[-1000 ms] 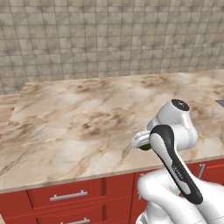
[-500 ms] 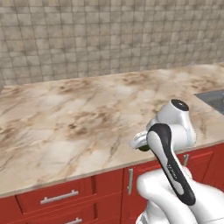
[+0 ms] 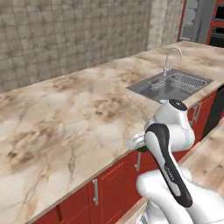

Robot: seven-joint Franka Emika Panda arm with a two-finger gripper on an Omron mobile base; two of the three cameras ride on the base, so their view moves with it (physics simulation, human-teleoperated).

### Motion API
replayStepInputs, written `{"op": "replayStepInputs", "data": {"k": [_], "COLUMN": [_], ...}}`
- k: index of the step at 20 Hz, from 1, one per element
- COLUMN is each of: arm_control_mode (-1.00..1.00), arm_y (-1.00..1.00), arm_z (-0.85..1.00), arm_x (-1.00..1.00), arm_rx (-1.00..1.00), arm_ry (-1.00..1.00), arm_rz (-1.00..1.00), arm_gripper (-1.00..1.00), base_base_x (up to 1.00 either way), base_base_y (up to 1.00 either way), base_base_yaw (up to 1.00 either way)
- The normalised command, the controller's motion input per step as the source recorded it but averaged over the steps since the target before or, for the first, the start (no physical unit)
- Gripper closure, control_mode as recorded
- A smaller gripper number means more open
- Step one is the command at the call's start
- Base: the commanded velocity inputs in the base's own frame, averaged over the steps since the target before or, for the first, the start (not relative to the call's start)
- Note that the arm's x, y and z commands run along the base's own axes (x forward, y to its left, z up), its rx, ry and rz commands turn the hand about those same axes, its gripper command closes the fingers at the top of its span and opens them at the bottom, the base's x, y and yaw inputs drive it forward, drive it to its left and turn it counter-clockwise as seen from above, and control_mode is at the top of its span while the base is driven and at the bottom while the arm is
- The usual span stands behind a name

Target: Place the lime in the correct fridge rack based on whether it is a fruit or vegetable. Finally, close the fridge door.

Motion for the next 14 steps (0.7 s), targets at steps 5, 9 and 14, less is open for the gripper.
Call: {"op": "replayStepInputs", "data": {"k": [5,9,14], "arm_control_mode": [1.0,1.0,1.0], "arm_y": [0.0,0.0,0.0], "arm_z": [0.0,0.0,0.0], "arm_x": [0.0,0.0,0.0], "arm_rx": [0.0,0.0,0.0], "arm_ry": [0.0,0.0,0.0], "arm_rz": [0.0,0.0,0.0], "arm_gripper": [1.0,1.0,1.0], "base_base_x": [0.0,0.2,0.44], "base_base_y": [-0.29,-0.34,-0.5], "base_base_yaw": [-0.85,-0.77,-0.66]}}
